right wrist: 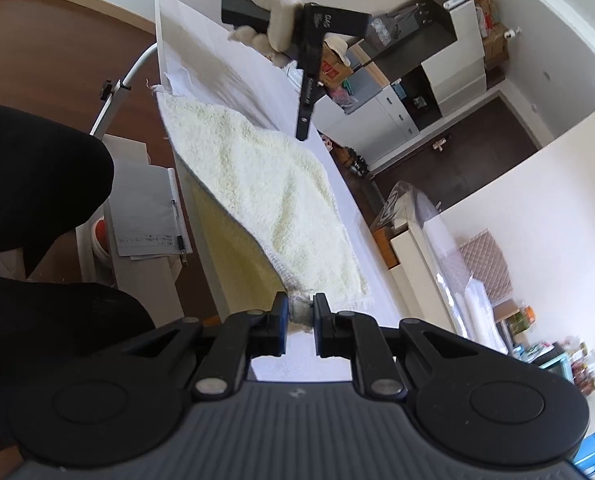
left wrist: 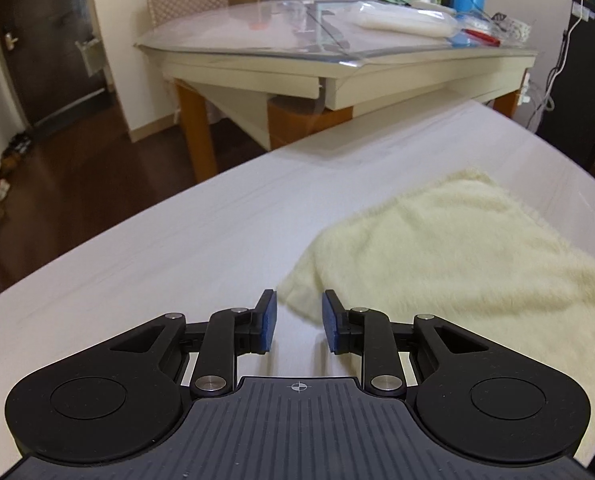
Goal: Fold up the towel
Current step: 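Lift the towel corner with the left gripper and carry it over the towel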
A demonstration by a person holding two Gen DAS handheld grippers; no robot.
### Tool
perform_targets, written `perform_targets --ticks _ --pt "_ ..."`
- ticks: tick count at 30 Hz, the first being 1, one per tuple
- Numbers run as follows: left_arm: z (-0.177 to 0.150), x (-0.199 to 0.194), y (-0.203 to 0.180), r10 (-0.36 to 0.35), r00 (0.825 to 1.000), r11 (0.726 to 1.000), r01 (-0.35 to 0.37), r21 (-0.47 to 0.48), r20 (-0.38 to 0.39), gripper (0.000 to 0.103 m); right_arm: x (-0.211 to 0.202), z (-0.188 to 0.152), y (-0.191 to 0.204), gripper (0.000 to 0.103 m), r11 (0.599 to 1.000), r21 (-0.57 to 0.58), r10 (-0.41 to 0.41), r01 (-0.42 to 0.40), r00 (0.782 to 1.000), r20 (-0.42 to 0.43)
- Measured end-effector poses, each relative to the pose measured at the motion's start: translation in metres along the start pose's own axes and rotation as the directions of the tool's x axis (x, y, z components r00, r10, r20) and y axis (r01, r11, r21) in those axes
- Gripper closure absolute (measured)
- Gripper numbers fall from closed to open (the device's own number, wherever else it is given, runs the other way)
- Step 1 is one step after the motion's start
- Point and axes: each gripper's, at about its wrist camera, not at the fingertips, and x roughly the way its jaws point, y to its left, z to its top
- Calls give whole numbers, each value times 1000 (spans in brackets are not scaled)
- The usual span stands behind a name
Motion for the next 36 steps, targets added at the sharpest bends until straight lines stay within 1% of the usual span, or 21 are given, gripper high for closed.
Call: perform_targets --ticks 4,5,7,8,10,12,13,14,15,17,19,21,22,24,25,27,28,30,32,36 --pt "4 15 -2 -9 1000 999 10 40 -22 77 2 -2 -1 89 1000 9 -7 7 1000 0" --pt "3 18 -4 -5 1000 998 7 60 -30 77 2 -3 -1 89 1000 9 -9 9 1000 -1" --pt "1 21 -8 14 999 993 -10 119 -33 74 2 -4 -1 89 1000 8 -11 11 1000 -4" --pt "2 20 -9 28 999 989 -23 144 -34 74 2 -5 -1 89 1000 11 -11 11 1000 -6" --pt "2 20 -10 90 995 975 -81 205 -35 74 3 -6 -2 89 1000 19 -8 8 1000 -13" --pt "2 19 -7 152 988 959 -138 247 -39 74 3 -7 -3 89 1000 18 -13 13 1000 -18" --pt "2 18 -5 175 984 954 -160 255 -39 74 3 -7 -4 89 1000 18 -12 12 1000 -17" --pt "2 12 -1 178 983 957 -165 239 -34 74 3 -7 -4 89 1000 17 -10 10 1000 -16" --pt "2 6 1 167 986 963 -157 217 -26 76 3 -6 -5 89 1000 15 -9 9 1000 -13" --pt "-1 -10 0 126 992 976 -122 183 -10 76 3 -6 -5 89 1000 11 -7 7 1000 -9" --pt "-9 -31 -9 56 998 986 -57 156 9 76 3 -5 -5 89 1000 8 -8 8 1000 -4" --pt "-22 -47 -29 -33 999 987 31 160 5 75 3 -5 -6 89 1000 10 -9 9 1000 1" --pt "-28 -54 -38 -66 998 984 65 166 2 73 3 -6 -6 89 1000 13 -9 9 1000 2" --pt "-38 -58 -57 -73 997 975 73 210 -8 75 3 -6 -7 89 1000 20 -9 9 1000 9" --pt "-42 -59 -65 -86 996 970 88 225 -18 72 3 -6 -7 89 1000 21 -8 8 1000 10" --pt "-49 -55 -73 -100 994 967 109 230 -48 73 2 -6 -5 89 1000 21 -8 8 1000 14" --pt "-52 -52 -76 -106 992 966 118 230 -66 75 1 -6 -5 89 1000 22 -8 7 1000 16" --pt "-58 -46 -77 -121 988 966 140 219 -100 75 -1 -6 -6 89 1000 28 -13 13 1000 16" --pt "-61 -46 -75 -123 987 969 142 204 -105 75 -2 -6 -7 89 999 34 -20 19 1000 16" --pt "-70 -59 -74 -96 988 969 121 215 -124 75 -6 -8 -12 89 999 42 -31 31 999 12"
